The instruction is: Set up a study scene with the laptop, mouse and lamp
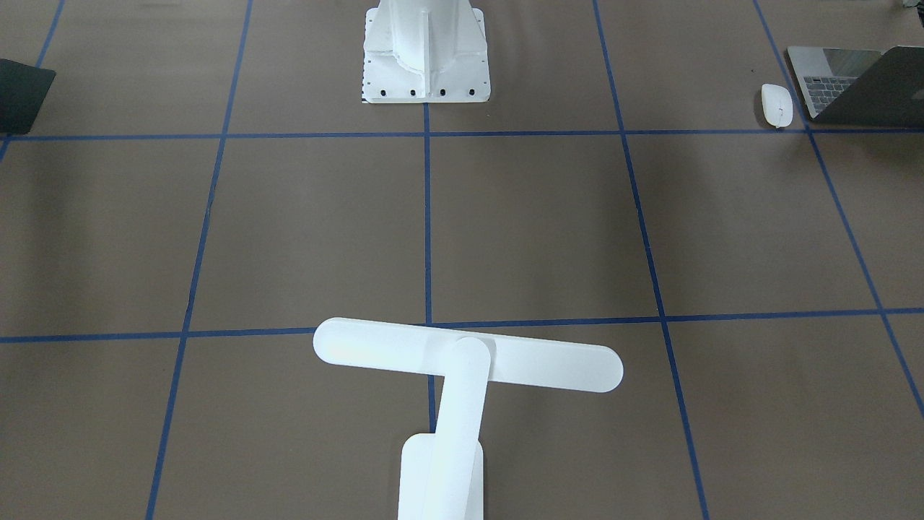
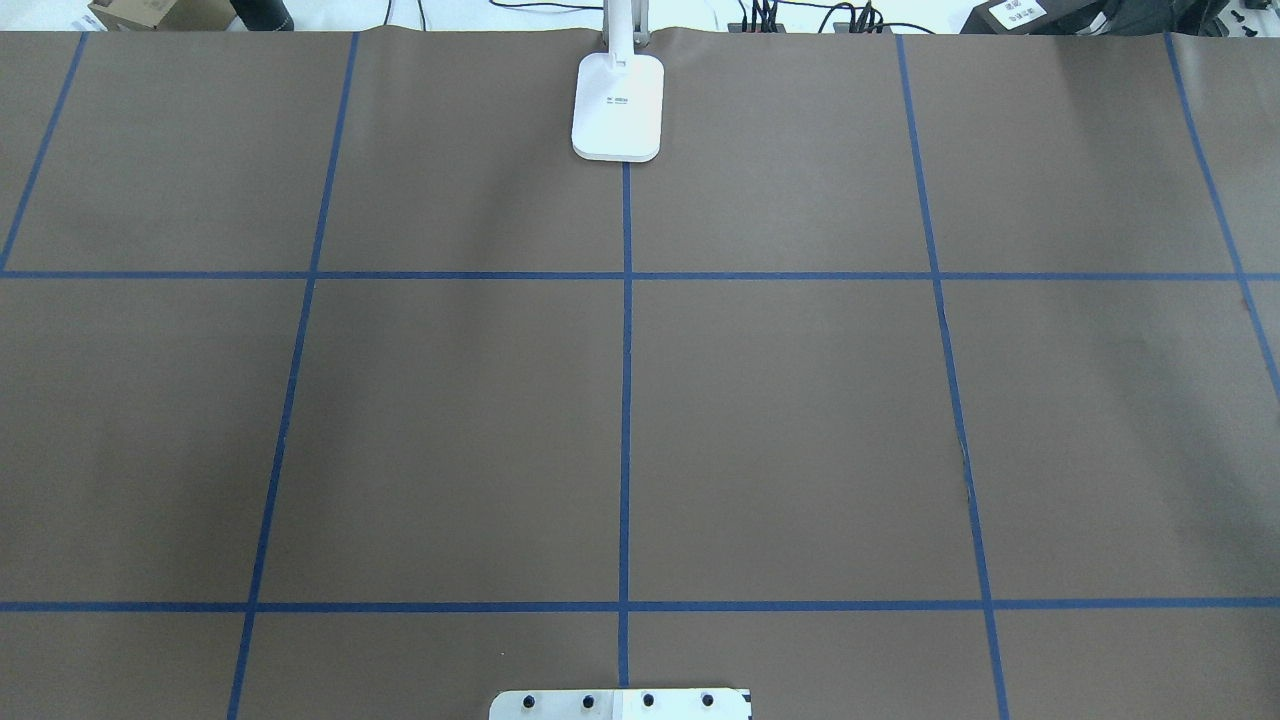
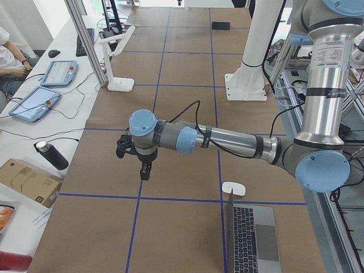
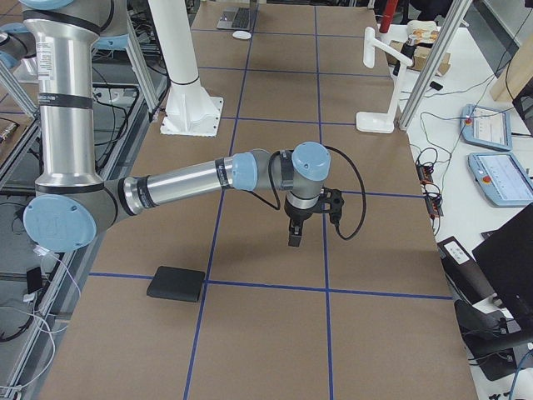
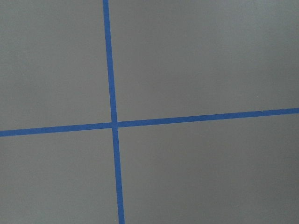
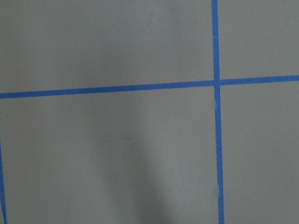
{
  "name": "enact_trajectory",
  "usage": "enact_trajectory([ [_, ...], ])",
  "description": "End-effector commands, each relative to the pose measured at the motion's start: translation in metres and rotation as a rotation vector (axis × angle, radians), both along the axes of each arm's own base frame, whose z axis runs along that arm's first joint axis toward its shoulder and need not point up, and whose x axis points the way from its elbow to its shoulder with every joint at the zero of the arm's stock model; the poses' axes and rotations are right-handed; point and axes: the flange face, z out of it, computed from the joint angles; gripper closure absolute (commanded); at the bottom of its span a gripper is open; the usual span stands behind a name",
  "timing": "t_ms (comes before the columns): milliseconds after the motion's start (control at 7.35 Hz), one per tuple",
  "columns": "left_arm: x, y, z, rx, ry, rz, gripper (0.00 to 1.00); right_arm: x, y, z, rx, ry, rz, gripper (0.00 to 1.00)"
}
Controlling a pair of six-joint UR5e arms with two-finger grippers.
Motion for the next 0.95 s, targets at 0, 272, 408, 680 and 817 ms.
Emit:
enact_trajectory([
  [0,0.001,0.0,0.0,0.01,0.004,0.002,0.01,0.002,0.025,0.022,0.121,-0.014,0.0,0.01],
  [272,0.002,0.004,-0.008,0.028,0.009,0.005,0.01,0.002,0.024,0.021,0.143,-0.011,-0.003,0.01],
  [408,0.002,0.004,-0.008,-0.002,0.012,-0.023,0.01,0.001,0.016,0.014,0.159,-0.004,-0.003,0.01],
  [680,0.001,0.006,-0.009,0.001,0.016,-0.021,0.01,0.001,0.01,0.019,0.156,0.017,-0.003,0.01],
  [817,0.003,0.007,-0.006,-0.017,0.049,-0.018,0.01,0.001,0.011,0.016,0.162,0.016,-0.003,0.01],
])
